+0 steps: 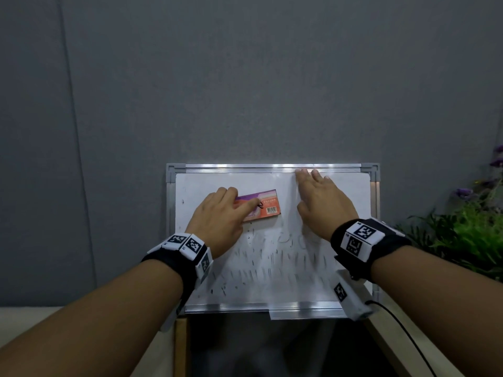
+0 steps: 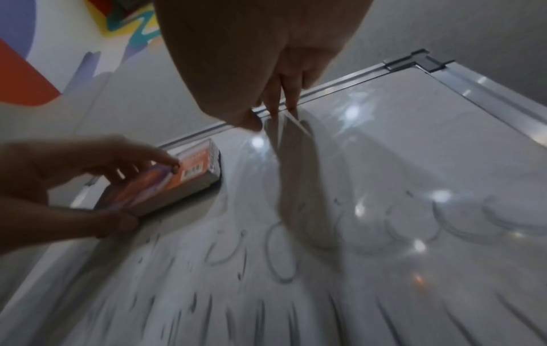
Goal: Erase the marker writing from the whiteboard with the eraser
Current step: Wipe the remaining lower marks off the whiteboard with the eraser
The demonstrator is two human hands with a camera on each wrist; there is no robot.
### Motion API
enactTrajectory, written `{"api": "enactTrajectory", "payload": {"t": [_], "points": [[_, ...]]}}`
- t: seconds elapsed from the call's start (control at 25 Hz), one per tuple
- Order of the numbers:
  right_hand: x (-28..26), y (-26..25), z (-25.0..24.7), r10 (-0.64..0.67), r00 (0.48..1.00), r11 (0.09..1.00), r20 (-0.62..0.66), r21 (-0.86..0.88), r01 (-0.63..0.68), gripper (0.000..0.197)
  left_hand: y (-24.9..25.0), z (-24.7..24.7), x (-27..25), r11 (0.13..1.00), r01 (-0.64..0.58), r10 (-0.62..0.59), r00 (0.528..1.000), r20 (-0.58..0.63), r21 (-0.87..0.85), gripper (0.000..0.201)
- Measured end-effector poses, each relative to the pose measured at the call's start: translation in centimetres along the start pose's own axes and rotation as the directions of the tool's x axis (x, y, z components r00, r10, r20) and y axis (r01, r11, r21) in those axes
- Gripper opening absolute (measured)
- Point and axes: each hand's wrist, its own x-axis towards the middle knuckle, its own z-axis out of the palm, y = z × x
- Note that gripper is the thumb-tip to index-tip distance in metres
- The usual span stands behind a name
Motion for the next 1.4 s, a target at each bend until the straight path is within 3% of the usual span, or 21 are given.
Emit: {"api": "enactTrajectory", "payload": {"t": [0.12, 0.32, 0.56, 0.76, 0.96, 1.04, 1.28, 1.4], "points": [[0.9, 0.1, -0.9, -0.001, 0.998, 1.000, -0.070, -0.027, -0.001, 0.058, 0.1, 0.0, 0.2, 1.000, -0.013, 0.013, 1.000, -0.002, 0.002, 0.051], [1.5, 0.5, -0.7, -0.009, 0.996, 0.994, 0.090, -0.106, 0.019, 0.062, -0.3, -0.2, 0.2, 1.000, -0.010, 0.010, 1.000, 0.024, 0.026, 0.050], [1.7, 0.6, -1.0, -0.006, 0.988, 0.991, 0.151, -0.135, 0.027, 0.068, -0.8, 0.1, -1.4, 1.000, 0.003, -0.004, 1.000, 0.029, 0.015, 0.055], [1.8, 0.7, -0.7, -0.003, 0.987, 0.990, 0.161, -0.137, 0.025, 0.070, -1.3, 0.5, -2.5, 0.995, -0.072, 0.069, 0.997, 0.041, 0.064, 0.054], [1.6, 0.6, -1.0, -0.004, 0.986, 0.989, 0.166, -0.146, 0.029, 0.070, -3.7, -1.2, -1.9, 0.987, 0.162, -0.163, 0.985, -0.060, -0.007, 0.051], [1.6, 0.5, -1.0, 0.003, 0.987, 0.989, 0.163, -0.149, 0.022, 0.069, -3.6, -0.9, -2.2, 0.991, 0.131, -0.130, 0.990, -0.058, 0.011, 0.050], [1.8, 0.5, -1.1, 0.011, 0.987, 0.982, 0.161, -0.187, 0.020, 0.068, -1.6, 1.2, -3.3, 0.987, -0.130, 0.132, 0.991, -0.011, 0.095, 0.058], [1.7, 0.4, -1.0, 0.015, 0.987, 0.978, 0.160, -0.207, 0.019, 0.068, -2.2, 0.5, -2.7, 0.990, -0.101, 0.104, 0.994, -0.019, 0.102, 0.056]]}}
